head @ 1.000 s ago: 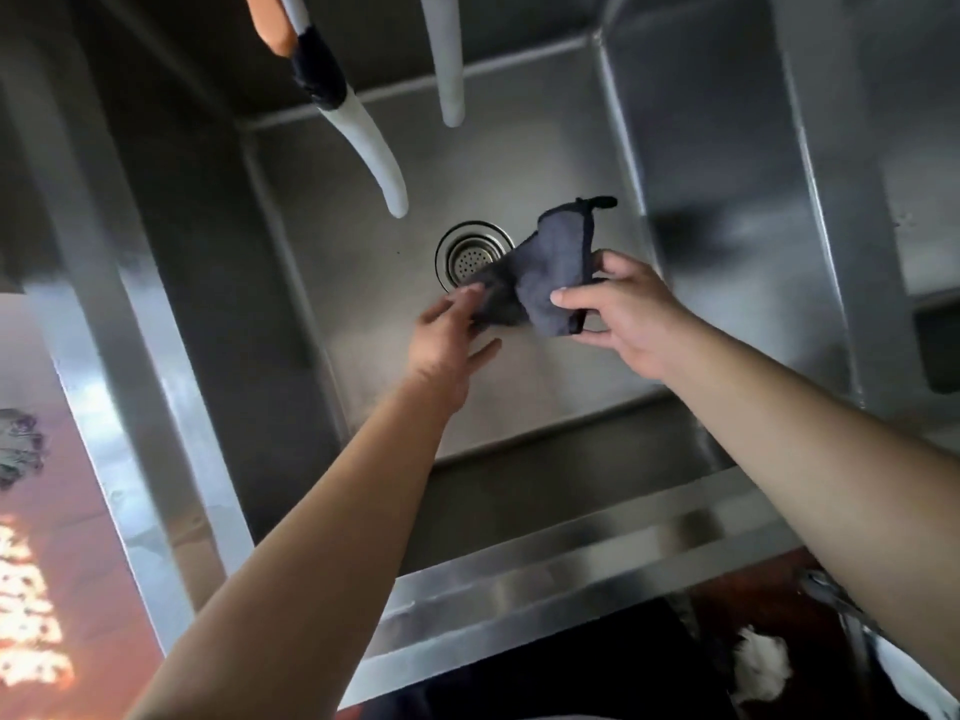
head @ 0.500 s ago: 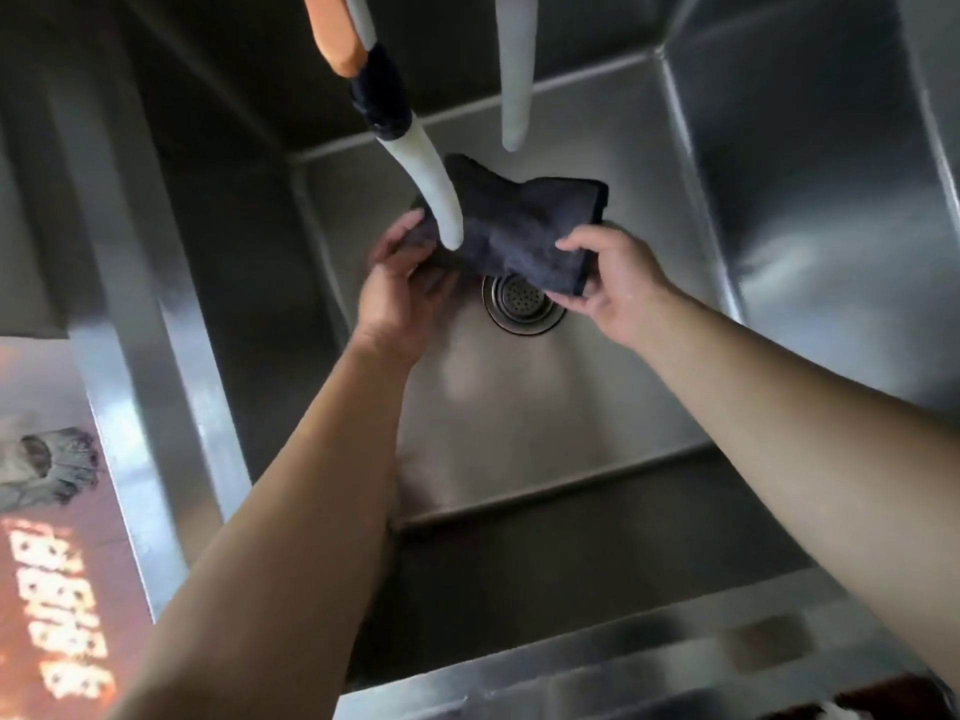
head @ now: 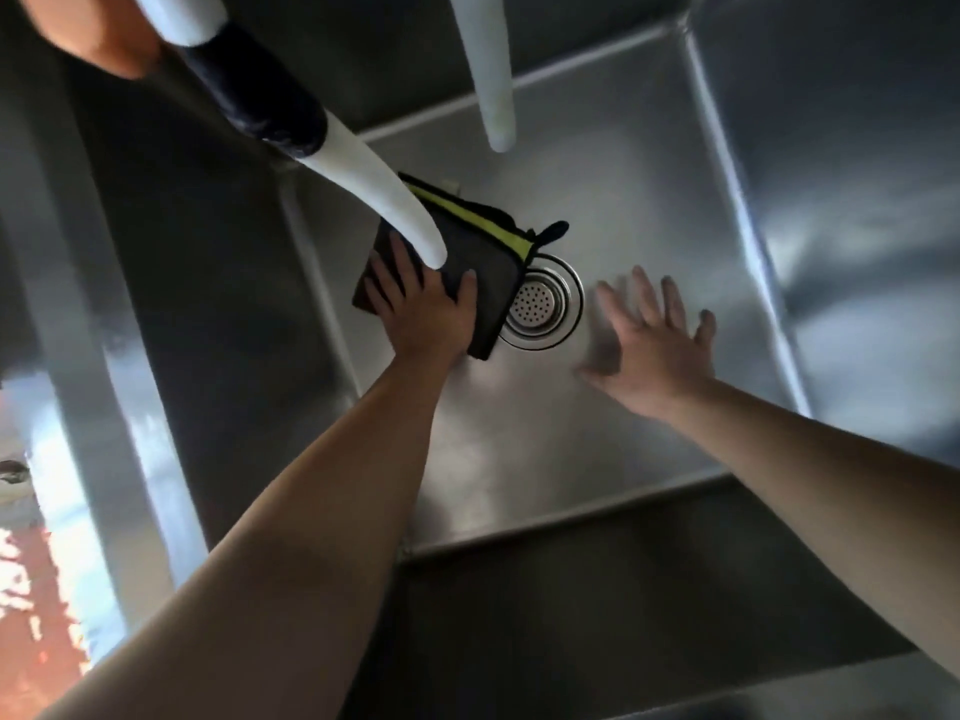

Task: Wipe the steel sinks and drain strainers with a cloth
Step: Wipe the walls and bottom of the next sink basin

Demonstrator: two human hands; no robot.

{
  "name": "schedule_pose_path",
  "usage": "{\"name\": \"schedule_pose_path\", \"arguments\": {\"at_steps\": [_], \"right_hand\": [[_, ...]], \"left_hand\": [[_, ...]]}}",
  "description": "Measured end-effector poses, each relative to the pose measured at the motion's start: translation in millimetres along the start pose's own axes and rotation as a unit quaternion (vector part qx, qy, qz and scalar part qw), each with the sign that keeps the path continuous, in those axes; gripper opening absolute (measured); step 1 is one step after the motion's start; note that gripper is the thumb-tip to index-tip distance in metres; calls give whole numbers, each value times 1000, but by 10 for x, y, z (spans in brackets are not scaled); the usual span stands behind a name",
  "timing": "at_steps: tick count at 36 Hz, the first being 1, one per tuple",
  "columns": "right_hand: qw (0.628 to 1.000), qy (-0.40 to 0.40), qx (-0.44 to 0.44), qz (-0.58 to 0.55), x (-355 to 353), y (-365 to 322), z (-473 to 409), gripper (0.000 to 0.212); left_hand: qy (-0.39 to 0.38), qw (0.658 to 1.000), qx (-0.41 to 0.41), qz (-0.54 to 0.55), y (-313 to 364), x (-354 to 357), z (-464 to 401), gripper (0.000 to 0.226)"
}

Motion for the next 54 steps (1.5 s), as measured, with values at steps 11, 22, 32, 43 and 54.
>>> {"name": "schedule_pose_path", "arguments": {"at_steps": [11, 22, 32, 43, 54], "right_hand": [[995, -83, 50, -29, 121, 493, 64, 93], [995, -90, -9, -34, -71, 296, 808, 75], [983, 132, -120, -43, -1355, 324, 1789, 57], [956, 251, -141, -61, -2372, 952, 1714, 54], [968, 201, -132, -70, -2677, 1317, 1053, 59]], "left_hand": [[-10, 996, 36, -77, -323, 586, 616, 82], [-188, 914, 315, -175, -77, 782, 1323, 73], [-175, 971, 72, -147, 184, 378, 1058, 57], [-405, 908, -58, 87, 507, 288, 1436, 38], [-137, 717, -95, 677, 1475, -160, 1425, 27]]}}
Point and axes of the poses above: each hand's wrist, its own z-axis away from the middle knuckle, its own x-axis out of the palm, y = z × x, the point moved 7 cm from there along -z, towards the middle knuckle, and after that the axes turned 15 degrees about -y, right-handed, at the moved point
